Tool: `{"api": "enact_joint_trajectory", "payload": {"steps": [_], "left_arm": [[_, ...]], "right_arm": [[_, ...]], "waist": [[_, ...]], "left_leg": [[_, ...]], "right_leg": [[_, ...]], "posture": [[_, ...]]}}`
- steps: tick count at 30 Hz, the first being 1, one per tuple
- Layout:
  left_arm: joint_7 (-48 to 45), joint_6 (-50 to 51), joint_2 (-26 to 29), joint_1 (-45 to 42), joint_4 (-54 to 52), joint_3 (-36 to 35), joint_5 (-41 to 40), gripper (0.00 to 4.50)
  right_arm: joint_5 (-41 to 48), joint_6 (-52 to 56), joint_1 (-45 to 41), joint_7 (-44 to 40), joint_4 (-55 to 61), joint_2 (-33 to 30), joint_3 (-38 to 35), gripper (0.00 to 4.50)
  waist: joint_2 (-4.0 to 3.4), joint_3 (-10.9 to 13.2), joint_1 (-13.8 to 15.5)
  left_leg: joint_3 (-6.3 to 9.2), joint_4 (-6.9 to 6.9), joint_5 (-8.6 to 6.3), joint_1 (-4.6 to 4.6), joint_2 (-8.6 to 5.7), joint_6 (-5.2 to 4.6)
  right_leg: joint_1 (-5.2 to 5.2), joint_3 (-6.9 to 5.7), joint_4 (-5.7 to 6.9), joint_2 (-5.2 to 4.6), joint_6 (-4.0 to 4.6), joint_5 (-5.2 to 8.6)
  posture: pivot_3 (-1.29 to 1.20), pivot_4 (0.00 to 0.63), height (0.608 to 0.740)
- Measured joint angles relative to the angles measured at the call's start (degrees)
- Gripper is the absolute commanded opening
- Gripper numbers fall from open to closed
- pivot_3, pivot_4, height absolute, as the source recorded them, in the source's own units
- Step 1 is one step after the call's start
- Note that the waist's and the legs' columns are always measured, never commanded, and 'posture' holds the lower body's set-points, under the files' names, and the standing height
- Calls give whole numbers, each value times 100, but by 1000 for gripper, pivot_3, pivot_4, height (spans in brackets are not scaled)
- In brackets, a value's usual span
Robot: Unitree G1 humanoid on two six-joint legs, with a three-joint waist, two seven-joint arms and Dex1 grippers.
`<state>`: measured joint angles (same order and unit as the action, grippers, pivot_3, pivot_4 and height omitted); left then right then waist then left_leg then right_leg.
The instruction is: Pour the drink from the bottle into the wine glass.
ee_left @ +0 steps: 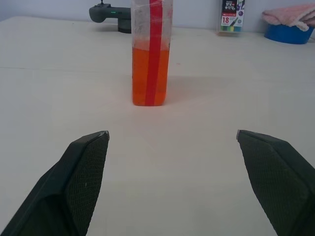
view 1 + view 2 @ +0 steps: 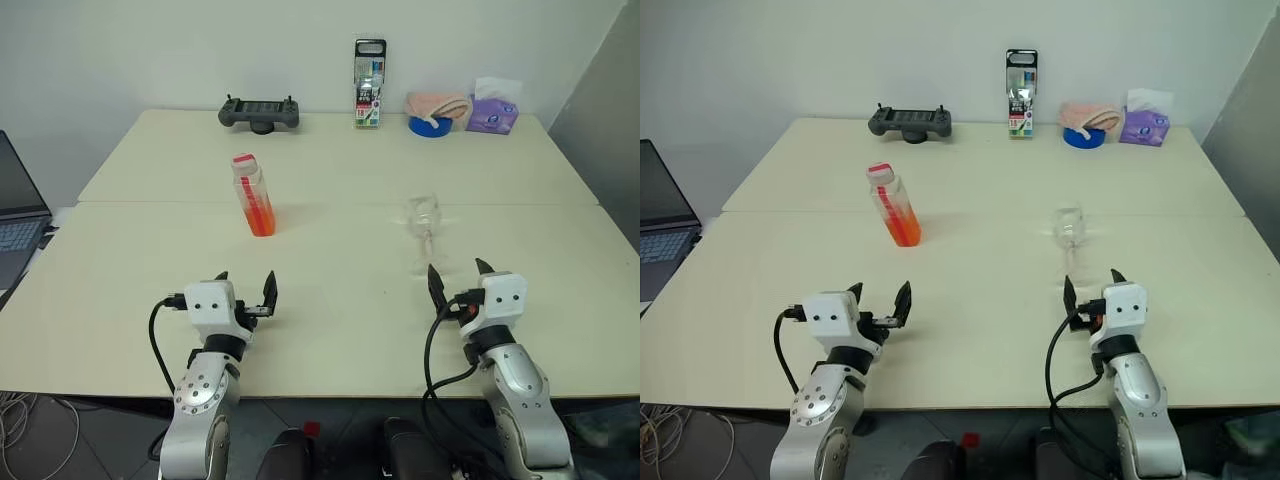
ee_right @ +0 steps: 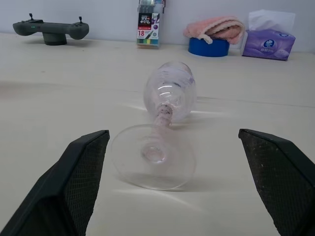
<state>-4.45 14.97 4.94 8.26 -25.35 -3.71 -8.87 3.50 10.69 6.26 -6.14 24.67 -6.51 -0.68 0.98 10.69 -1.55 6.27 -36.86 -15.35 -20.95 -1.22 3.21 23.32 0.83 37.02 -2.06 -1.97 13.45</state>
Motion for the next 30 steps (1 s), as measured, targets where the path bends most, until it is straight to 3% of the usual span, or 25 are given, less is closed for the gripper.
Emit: {"api": "enact_joint_trajectory", "payload": {"steps": [8, 11, 17, 23, 30], "left_arm": [[51, -4, -50, -12, 1, -19, 5, 4452], [149, -11, -60, -217, 48, -68, 39, 4452], [267, -57, -27, -1195, 670, -183, 118, 4452], [258, -199, 181, -2328, 1855, -418, 126, 4452], [251, -812, 269, -2970, 2744, -445, 284, 4452]], "right_arm": [[-7, 1, -6, -23, 0, -38, -5, 4500], [-4, 44, -175, -269, 3, -335, 44, 4500], [621, 1074, -1776, -1302, 48, -880, 408, 4500], [1052, 1619, -3183, -1955, -908, -979, 435, 4500], [1069, 1505, -3492, -2485, -1571, -1072, 634, 4500]], "waist": [[0, 0, 0], [1, 1, 0], [2, 1, -13], [6, 1, -5], [6, 1, -1]], "left_leg": [[0, 0, 0, 0, 0, 0], [-1, -5, 0, 0, -1, 0], [1, -9, 2, 7, 0, -1], [5, -4, 2, -1, -3, -2], [1, 0, -2, -4, -5, -4]], "right_leg": [[0, 0, 0, 0, 0, 0], [0, 0, 2, 0, 0, 0], [-8, -5, 5, 6, 1, -11], [-5, -10, -6, 4, -1, -11], [0, -5, -7, -1, 9, -17]], "posture": [[0, 150, 740], [0, 150, 740], [0, 150, 740], [0, 150, 740], [0, 150, 740]]}}
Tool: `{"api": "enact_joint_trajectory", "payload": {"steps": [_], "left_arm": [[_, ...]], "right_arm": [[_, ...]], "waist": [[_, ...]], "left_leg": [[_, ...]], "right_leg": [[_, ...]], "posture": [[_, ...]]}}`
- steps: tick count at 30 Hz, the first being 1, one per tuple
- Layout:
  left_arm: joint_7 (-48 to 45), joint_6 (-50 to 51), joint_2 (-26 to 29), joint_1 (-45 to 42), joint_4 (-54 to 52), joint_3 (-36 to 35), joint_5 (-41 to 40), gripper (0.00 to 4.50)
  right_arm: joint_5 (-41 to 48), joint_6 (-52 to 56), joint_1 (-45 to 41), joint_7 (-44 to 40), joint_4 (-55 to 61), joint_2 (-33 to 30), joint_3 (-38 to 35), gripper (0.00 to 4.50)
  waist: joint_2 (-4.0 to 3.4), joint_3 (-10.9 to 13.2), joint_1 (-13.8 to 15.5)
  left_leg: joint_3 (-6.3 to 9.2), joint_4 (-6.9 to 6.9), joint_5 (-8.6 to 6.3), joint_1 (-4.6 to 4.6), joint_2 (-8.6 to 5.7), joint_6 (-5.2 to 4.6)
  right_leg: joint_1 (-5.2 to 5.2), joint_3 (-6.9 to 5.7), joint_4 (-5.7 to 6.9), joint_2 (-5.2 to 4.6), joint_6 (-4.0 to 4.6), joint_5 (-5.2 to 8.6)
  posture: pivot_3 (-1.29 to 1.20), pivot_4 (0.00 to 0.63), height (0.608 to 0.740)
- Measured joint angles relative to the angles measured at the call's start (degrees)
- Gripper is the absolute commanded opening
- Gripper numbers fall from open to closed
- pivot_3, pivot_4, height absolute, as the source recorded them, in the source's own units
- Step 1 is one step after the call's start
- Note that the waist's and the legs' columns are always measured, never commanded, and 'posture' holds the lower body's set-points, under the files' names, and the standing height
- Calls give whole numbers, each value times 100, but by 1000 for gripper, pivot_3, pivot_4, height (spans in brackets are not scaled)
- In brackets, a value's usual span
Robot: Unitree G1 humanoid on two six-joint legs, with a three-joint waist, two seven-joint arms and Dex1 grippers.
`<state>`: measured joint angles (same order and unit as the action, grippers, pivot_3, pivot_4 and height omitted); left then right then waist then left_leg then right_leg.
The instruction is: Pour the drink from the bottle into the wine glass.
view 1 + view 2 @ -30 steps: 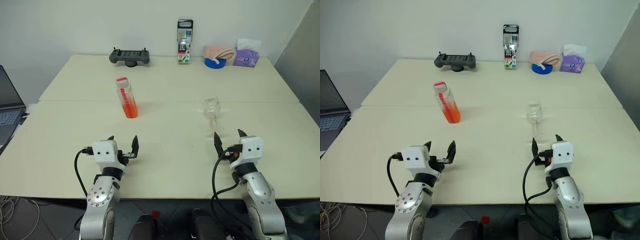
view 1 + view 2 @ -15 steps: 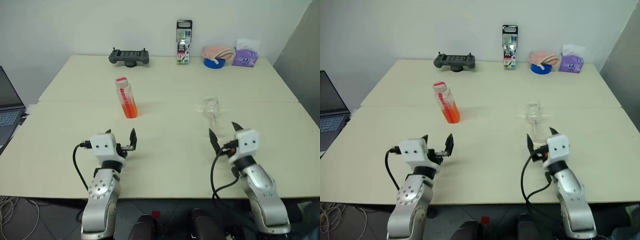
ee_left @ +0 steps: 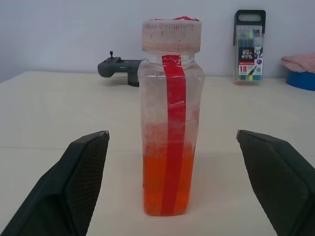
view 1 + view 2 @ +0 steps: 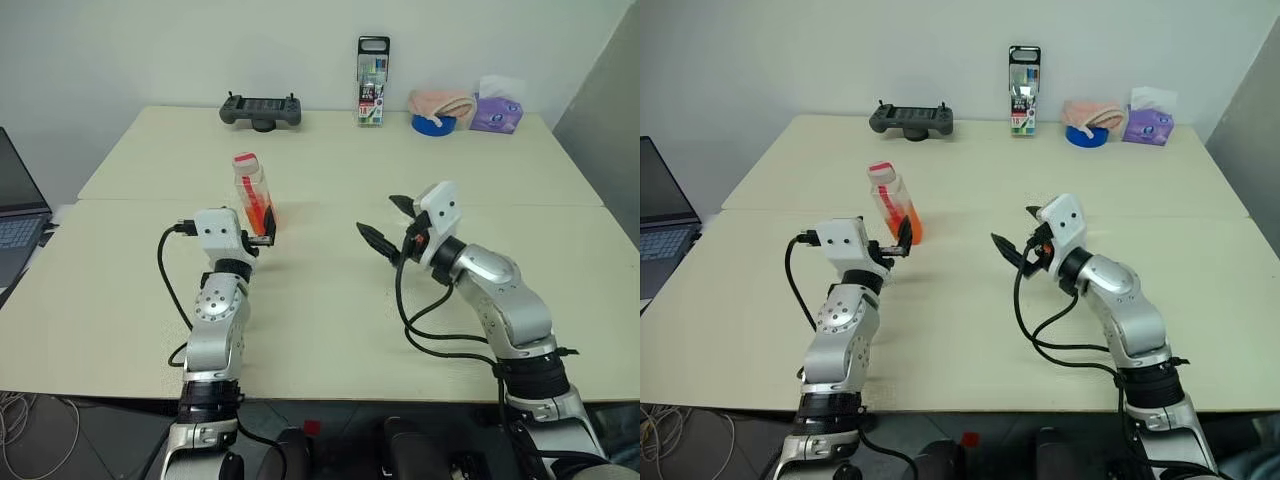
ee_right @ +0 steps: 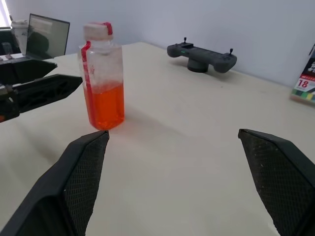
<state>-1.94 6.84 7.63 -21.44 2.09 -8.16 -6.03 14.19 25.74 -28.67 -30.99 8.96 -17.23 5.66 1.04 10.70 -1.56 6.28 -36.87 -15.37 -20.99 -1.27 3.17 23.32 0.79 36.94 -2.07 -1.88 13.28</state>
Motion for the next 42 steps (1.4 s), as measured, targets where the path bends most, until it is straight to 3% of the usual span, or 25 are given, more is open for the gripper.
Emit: {"api": "enact_joint_trajectory", "payload": {"steps": [12, 29, 32, 38, 42], "left_arm": [[19, -686, 228, -1428, 1833, -86, 95, 4452], [-90, -1886, 406, -2209, 3736, -168, 76, 4452], [-80, -1990, 406, -2208, 3905, -171, 81, 3874], [-38, -2182, 410, -2255, 4061, -199, 68, 1965], [-114, -2227, 501, -2435, 4360, -223, 73, 1787]], "right_arm": [[87, -3, -96, -145, -67, 117, 49, 4500], [420, 517, 54, -41, 375, 217, 46, 4500], [390, 543, 137, 122, 393, 285, 46, 4500], [388, 601, 287, 297, 499, 341, 46, 4500], [391, 610, 298, 355, 608, 335, 43, 4500]], "waist": [[1, 1, -5], [1, 1, -11], [1, 1, -10], [2, 1, -10], [2, 1, -12]], "left_leg": [[-1, -7, 1, 1, -2, 1], [1, -4, 1, -2, -2, 1], [1, -5, 1, -2, -3, 1], [1, -6, 1, -2, -3, 1], [1, -7, 1, -1, -2, 1]], "right_leg": [[-1, 1, 5, 0, -19, 6], [5, -1, 7, -1, -9, 0], [6, 0, 8, -2, -8, -1], [6, -1, 10, -2, -11, 0], [6, -2, 12, 0, -15, 2]], "posture": [[0, 150, 740], [0, 150, 740], [0, 150, 740], [0, 150, 740], [0, 150, 740]]}}
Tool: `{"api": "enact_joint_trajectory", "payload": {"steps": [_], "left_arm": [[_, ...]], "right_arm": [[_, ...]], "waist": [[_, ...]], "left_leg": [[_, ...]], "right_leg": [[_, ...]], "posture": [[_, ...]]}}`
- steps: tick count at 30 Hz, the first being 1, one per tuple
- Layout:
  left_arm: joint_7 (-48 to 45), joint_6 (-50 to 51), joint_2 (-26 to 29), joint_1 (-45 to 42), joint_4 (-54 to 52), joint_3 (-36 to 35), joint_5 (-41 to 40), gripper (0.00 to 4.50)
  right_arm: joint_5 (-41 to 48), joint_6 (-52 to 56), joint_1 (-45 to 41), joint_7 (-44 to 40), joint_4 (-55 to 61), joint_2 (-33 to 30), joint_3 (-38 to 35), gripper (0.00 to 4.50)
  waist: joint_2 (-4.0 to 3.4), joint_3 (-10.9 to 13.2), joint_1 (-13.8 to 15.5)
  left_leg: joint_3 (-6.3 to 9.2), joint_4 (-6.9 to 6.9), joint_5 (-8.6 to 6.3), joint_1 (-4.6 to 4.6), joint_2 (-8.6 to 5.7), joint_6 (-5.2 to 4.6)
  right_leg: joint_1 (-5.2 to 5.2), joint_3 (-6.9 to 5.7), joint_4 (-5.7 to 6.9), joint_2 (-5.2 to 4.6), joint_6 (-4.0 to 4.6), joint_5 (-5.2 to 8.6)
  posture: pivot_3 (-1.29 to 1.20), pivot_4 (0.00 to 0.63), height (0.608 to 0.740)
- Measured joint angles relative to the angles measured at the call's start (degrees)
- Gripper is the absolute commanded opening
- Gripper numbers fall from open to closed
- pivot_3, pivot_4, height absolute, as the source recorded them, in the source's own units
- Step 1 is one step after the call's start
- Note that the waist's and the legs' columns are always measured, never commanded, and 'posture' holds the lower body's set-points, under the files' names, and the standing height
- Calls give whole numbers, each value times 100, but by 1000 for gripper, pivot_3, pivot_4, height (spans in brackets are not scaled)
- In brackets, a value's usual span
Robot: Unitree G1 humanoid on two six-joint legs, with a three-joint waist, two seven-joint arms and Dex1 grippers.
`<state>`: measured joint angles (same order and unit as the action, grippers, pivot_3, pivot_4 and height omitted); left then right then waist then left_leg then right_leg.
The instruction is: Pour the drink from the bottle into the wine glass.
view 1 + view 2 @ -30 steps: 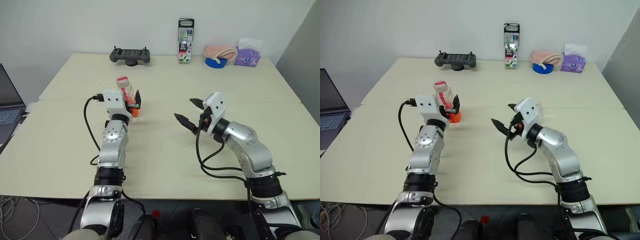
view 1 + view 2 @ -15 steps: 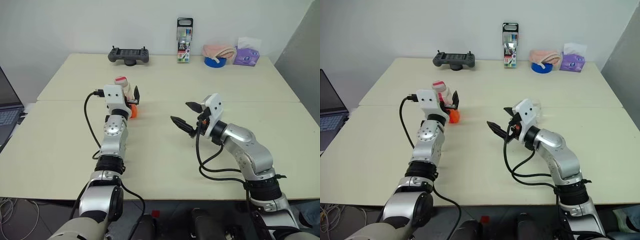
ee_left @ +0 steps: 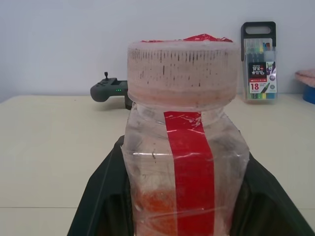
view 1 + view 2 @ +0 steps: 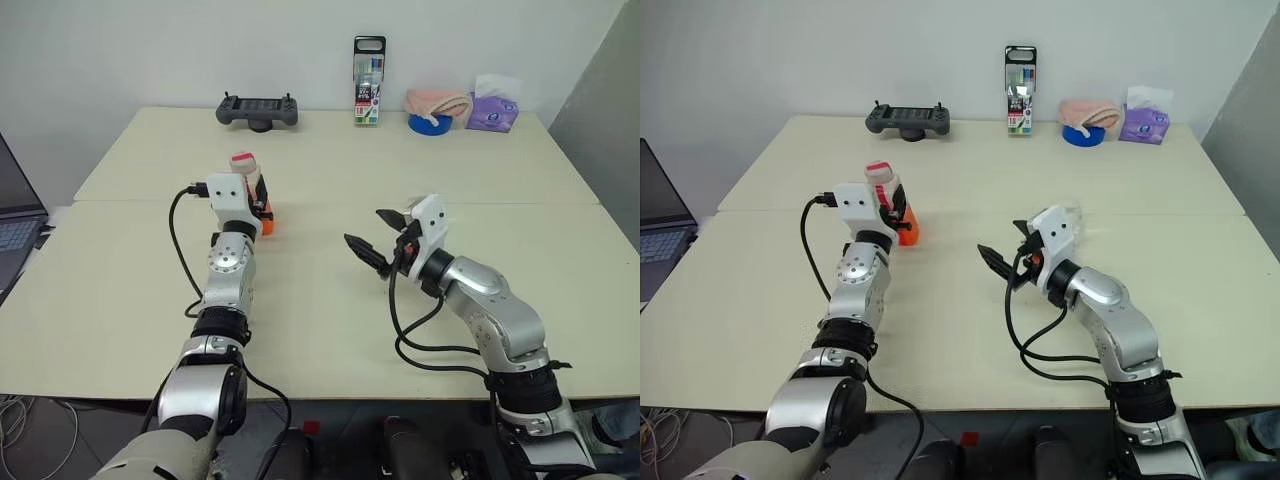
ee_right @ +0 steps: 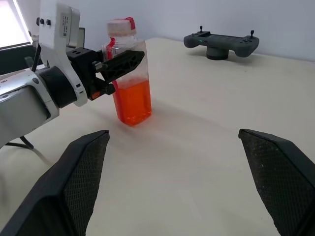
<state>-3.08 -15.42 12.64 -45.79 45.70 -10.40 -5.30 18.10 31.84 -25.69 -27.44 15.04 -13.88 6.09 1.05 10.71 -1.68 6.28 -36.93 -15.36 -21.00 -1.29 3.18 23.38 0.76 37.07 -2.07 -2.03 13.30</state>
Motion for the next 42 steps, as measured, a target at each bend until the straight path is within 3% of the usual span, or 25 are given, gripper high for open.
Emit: {"api": "enact_joint_trajectory", "payload": {"steps": [3, 6, 12, 16, 20, 29, 41, 42], "left_arm": [[-152, -10, 153, -71, 143, -16, -17, 1787], [-981, 95, 336, 51, -153, 0, -286, 1787], [-3172, 1459, 659, 1485, -2966, 647, -1366, 1786], [-3418, 2395, 759, 2168, -4501, 1012, -1653, 1786], [-3506, 2875, 663, 2450, -5665, 1501, -1750, 1786], [-3510, 3153, 526, 2621, -5980, 1734, -1756, 1786], [-3511, 3229, 390, 2615, -5976, 1754, -1725, 1786], [-3513, 3229, 384, 2610, -5975, 1766, -1722, 1786]], "right_arm": [[97, 119, -16, -7, 135, -82, -56, 4500], [416, 542, -203, -243, 463, -430, -156, 4500], [1360, 1790, -814, -515, 1189, -1015, -421, 4500], [1436, 2419, -1149, -412, 1216, -1410, -341, 4500], [2037, 3068, -1225, -260, 1436, -1132, -487, 4500], [2411, 3380, -1392, 367, 1509, -716, -780, 4500], [2577, 3604, -1392, 766, 1618, -779, -718, 4500], [2575, 3623, -1392, 786, 1618, -786, -678, 4317]], "waist": [[0, 0, -6], [0, 1, -10], [0, 0, -15], [-1, 1, -4], [-1, 1, 7], [-1, 1, 0], [-1, 1, 0], [-1, 1, 0]], "left_leg": [[0, 1, 0, -1, 0, 0], [0, 1, 0, -17, -1, 0], [5, 0, -2, -66, 3, 2], [4, -8, -2, -84, 1, 0], [3, -11, -1, -82, 0, -2], [-2, -13, 2, -76, 3, -7], [-3, -14, 2, -77, 2, -7], [-4, -14, 2, -77, 2, -7]], "right_leg": [[1, 1, -1, 0, -1, 0], [16, 1, -2, 0, 10, -6], [66, 2, 6, -5, 16, -9], [83, 3, 13, -7, 18, -11], [76, 3, 13, -5, 18, -11], [75, 5, 19, 4, 20, -12], [75, 7, 18, 2, 20, -12], [75, 7, 18, 2, 20, -12]], "posture": [[0, 150, 740], [0, 150, 740], [0, 150, 740], [0, 150, 740], [0, 150, 740], [0, 150, 740], [0, 150, 740], [0, 150, 740]]}}
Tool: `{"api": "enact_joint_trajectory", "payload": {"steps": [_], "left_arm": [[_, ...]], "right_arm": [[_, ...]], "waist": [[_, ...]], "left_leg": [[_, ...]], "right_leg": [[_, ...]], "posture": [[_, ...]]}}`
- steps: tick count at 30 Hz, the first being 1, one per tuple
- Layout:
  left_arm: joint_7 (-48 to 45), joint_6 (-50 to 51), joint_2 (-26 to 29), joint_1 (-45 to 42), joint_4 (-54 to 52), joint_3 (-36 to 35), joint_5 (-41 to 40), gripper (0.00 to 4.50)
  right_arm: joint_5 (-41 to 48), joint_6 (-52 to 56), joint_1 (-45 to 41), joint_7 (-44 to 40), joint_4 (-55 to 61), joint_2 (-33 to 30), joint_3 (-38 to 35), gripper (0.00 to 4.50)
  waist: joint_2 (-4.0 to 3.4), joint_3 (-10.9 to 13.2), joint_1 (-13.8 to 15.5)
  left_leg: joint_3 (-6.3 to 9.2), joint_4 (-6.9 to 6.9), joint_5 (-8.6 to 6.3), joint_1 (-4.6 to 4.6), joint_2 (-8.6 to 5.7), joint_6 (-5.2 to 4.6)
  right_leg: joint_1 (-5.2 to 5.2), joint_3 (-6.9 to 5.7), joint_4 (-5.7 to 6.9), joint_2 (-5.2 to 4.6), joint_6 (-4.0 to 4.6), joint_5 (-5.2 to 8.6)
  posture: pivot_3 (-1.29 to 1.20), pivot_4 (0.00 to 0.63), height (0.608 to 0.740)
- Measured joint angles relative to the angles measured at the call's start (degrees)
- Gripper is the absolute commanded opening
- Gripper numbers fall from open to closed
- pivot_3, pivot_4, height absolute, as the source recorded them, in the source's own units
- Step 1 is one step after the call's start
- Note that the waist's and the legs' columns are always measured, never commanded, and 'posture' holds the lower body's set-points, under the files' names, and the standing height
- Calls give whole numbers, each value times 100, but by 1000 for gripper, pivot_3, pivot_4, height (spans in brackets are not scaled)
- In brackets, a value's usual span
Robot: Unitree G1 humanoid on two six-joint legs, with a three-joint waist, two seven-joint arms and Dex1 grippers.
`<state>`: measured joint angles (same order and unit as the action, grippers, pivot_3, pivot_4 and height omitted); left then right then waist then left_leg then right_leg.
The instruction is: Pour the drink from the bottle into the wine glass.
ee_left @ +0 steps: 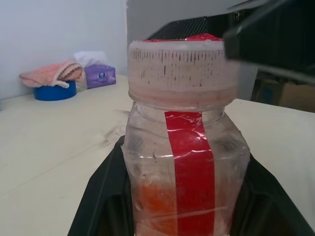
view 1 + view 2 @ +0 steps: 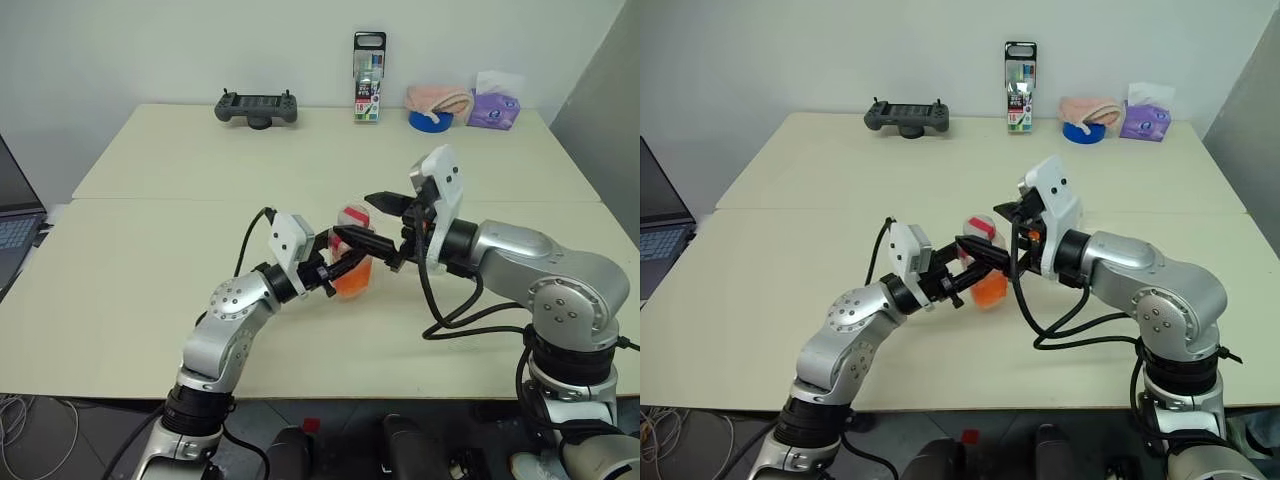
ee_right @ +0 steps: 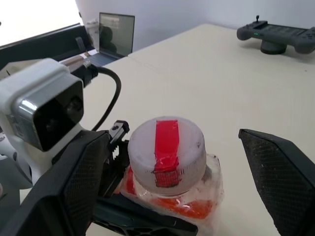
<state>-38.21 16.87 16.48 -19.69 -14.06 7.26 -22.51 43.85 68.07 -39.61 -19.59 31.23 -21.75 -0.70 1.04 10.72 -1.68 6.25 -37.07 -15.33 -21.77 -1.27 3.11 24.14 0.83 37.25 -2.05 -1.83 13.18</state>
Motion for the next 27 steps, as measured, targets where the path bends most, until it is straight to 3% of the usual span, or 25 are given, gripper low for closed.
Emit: {"api": "enact_joint_trajectory", "payload": {"steps": [2, 5, 12, 16, 20, 22, 25, 27], "left_arm": [[-5, 3, -19, -2, 0, 27, 3, 1786], [-4, 6, -23, -2, 6, 32, 24, 1786], [-4, 12, -19, -2, 36, 31, 42, 1786], [-3, 10, -18, -29, 63, 30, 91, 1786], [-9, 10, -1, -76, 73, 8, 98, 1786], [-131, 6, 7, -103, 70, 25, 77, 1785], [-550, 9, 56, -99, -39, 240, -48, 1779], [-730, 38, 99, -114, -128, 298, -157, 1779]], "right_arm": [[-20, 2, 0, 89, 0, 7, 34, 3861], [-51, 0, -1, 136, -3, 10, 45, 2806], [-40, -4, -12, 118, -3, 10, 99, 2792], [-49, -18, -29, 140, -11, 41, 102, 1926], [-128, -305, -39, -141, -171, -44, 176, 1901], [-197, -721, -38, -895, -406, -409, 247, 1901], [-269, -1431, -116, -2757, -756, -1453, 458, 1901], [-453, -1902, -393, -3738, -1104, -1749, 664, 1901]], "waist": [[0, 0, 0], [0, 0, 0], [0, 0, 0], [0, 0, 0], [0, 0, -1], [0, 0, -1], [0, 0, 21], [0, 0, -4]], "left_leg": [[0, 0, 0, 0, 0, 0], [0, 0, 0, 0, 0, 0], [0, 0, 0, 0, 0, 0], [1, 0, 0, 0, 0, 0], [-1, -1, 0, 0, -1, 0], [-1, -3, 0, -1, -2, -1], [-2, -4, -1, -4, -5, -3], [-6, -4, -2, 0, -3, -4]], "right_leg": [[0, 0, -1, 0, 0, 0], [0, 0, -1, 0, 0, 0], [0, 0, -1, 0, 0, 0], [0, -1, 1, 0, 0, 0], [-1, 0, 0, 0, 0, 0], [-3, -1, -3, 0, 0, 0], [-8, -3, -19, -2, -2, 0], [-9, 0, -18, -1, -3, -1]], "posture": [[0, 150, 740], [0, 150, 740], [0, 150, 740], [0, 150, 740], [0, 150, 740], [0, 150, 740], [0, 150, 740], [0, 150, 740]]}}
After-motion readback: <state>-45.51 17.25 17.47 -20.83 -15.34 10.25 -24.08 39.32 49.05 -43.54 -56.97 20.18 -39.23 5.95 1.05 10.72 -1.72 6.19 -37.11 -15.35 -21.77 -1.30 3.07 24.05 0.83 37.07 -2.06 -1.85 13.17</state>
